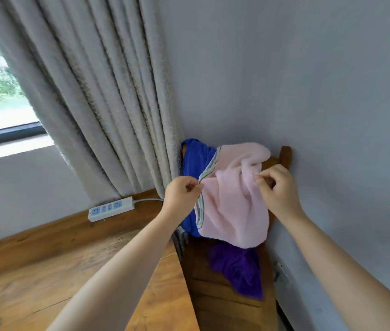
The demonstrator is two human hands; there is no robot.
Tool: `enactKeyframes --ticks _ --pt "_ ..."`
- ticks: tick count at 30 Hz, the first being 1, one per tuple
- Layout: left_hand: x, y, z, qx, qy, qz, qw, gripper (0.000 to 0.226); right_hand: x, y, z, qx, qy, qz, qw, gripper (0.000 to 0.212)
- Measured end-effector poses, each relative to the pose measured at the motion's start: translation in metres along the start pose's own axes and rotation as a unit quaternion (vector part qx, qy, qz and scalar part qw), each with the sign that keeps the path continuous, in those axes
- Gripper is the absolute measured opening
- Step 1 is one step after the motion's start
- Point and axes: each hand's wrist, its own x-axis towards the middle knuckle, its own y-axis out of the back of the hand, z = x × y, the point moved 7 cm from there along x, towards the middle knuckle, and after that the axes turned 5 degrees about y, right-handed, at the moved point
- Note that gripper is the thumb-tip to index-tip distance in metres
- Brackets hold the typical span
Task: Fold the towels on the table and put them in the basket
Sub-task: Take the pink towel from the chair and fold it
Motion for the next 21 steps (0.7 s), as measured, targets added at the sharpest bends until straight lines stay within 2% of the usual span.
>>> enactKeyframes --ticks 3,6,11,15,17,21 --pt "-0.055 0.041 -0.015 -0.028 0.005 0.035 0.999 0.019 -0.034 0.006 -0.053 0.007 0.022 -0.018 1.000 0.011" --pt "-0.095 0.081 -0.039 -0.051 0.047 0.066 0.995 0.021 -0.055 0.004 -0.098 0.014 0.021 -0.030 0.999 0.013" --pt "-0.147 0.139 -0.087 -0.057 0.117 0.108 0.986 0.032 -0.087 -0.025 -0.141 0.077 -0.041 -0.079 0.993 0.018" --pt "-0.186 0.185 -0.129 -0.010 0.162 0.140 0.977 0.024 -0.116 -0.063 -0.169 0.120 -0.081 -0.151 0.978 0.014" --pt "-0.206 0.210 -0.152 0.011 0.195 0.160 0.968 0.028 -0.129 -0.084 -0.182 0.136 -0.094 -0.183 0.969 0.012" --pt "-0.235 0.243 -0.191 0.060 0.249 0.174 0.951 0.026 -0.141 -0.126 -0.214 0.125 -0.090 -0.238 0.959 0.017"
